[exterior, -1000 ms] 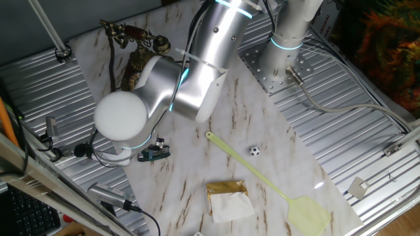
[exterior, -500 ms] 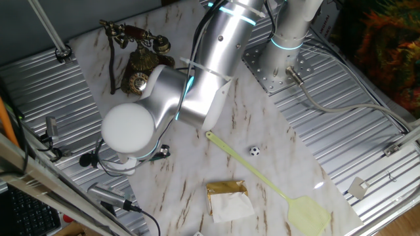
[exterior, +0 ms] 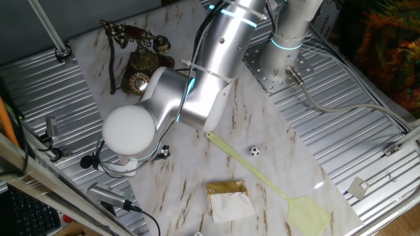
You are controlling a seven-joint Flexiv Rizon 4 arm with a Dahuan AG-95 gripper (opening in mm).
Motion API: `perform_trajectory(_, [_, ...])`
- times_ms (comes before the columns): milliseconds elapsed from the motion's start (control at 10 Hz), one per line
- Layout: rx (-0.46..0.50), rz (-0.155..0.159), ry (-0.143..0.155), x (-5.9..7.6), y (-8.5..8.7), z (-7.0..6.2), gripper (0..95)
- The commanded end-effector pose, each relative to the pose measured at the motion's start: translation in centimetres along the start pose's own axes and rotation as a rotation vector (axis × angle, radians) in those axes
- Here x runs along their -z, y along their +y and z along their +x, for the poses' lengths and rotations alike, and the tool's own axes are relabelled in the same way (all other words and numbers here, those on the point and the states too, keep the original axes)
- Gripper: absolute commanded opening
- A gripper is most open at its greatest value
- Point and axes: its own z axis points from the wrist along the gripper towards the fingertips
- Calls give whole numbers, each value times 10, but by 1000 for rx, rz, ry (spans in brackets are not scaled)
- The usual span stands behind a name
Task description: Dial a number on an old rotary phone
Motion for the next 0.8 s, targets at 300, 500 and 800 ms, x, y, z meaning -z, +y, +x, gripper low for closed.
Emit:
perform_trajectory(300, [1, 2, 0, -2, 0, -1, 0])
perform_trajectory(500, [1, 5, 2, -5, 0, -1, 0])
perform_trajectory(800, [3, 9, 6, -8, 1, -2, 0])
